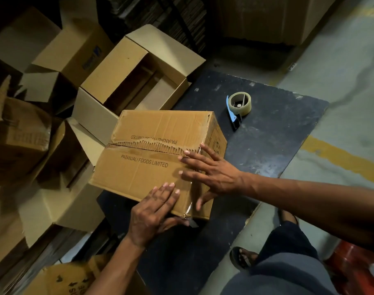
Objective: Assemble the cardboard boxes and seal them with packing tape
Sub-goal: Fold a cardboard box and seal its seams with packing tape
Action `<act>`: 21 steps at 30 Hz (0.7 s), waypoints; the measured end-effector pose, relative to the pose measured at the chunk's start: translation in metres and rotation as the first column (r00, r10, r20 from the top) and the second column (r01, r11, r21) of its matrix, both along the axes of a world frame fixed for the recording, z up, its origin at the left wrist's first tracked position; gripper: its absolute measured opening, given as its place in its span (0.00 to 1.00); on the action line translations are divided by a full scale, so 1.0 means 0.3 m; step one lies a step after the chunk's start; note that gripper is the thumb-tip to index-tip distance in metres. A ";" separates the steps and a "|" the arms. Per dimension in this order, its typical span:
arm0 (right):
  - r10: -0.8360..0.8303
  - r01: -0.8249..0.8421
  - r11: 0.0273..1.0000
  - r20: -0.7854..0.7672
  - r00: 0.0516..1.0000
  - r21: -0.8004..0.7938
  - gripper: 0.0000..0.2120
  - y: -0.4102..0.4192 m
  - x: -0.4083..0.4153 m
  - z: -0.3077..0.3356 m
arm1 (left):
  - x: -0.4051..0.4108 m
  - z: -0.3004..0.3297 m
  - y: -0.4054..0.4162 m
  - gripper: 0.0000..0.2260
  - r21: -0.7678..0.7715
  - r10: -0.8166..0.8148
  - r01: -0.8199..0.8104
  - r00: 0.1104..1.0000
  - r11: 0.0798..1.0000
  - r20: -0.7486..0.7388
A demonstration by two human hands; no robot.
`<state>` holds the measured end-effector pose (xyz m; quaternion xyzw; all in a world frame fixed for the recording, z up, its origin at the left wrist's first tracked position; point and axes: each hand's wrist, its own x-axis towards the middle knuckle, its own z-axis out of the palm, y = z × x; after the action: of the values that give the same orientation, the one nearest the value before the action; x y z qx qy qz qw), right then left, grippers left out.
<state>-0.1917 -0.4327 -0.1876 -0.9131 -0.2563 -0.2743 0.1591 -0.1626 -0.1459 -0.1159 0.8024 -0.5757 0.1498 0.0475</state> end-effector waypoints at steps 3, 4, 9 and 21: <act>0.021 -0.023 0.998 0.021 1.000 0.066 0.47 0.070 -0.022 0.027 | -0.001 -0.009 0.000 0.30 -0.026 -0.002 0.002 1.000 1.000 0.004; 0.029 -0.031 0.997 0.020 0.999 0.065 0.45 0.092 -0.025 0.017 | -0.003 -0.008 0.000 0.30 -0.033 0.001 -0.001 1.000 0.999 -0.004; 0.044 -0.045 0.995 -0.006 0.999 -0.091 0.44 0.055 -0.026 -0.042 | -0.025 -0.006 -0.024 0.33 -0.091 0.058 -0.063 0.997 0.994 -0.058; 0.037 -0.052 0.987 -0.096 0.995 -0.152 0.54 0.040 -0.052 -0.022 | -0.185 -0.025 -0.139 0.33 -0.147 0.468 -0.590 0.747 0.794 -0.473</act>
<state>-0.2073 -0.4205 -0.1941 -0.9285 -0.2895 -0.2073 0.1058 -0.2180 -0.1875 -0.1234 0.9304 -0.2698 0.0663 0.2390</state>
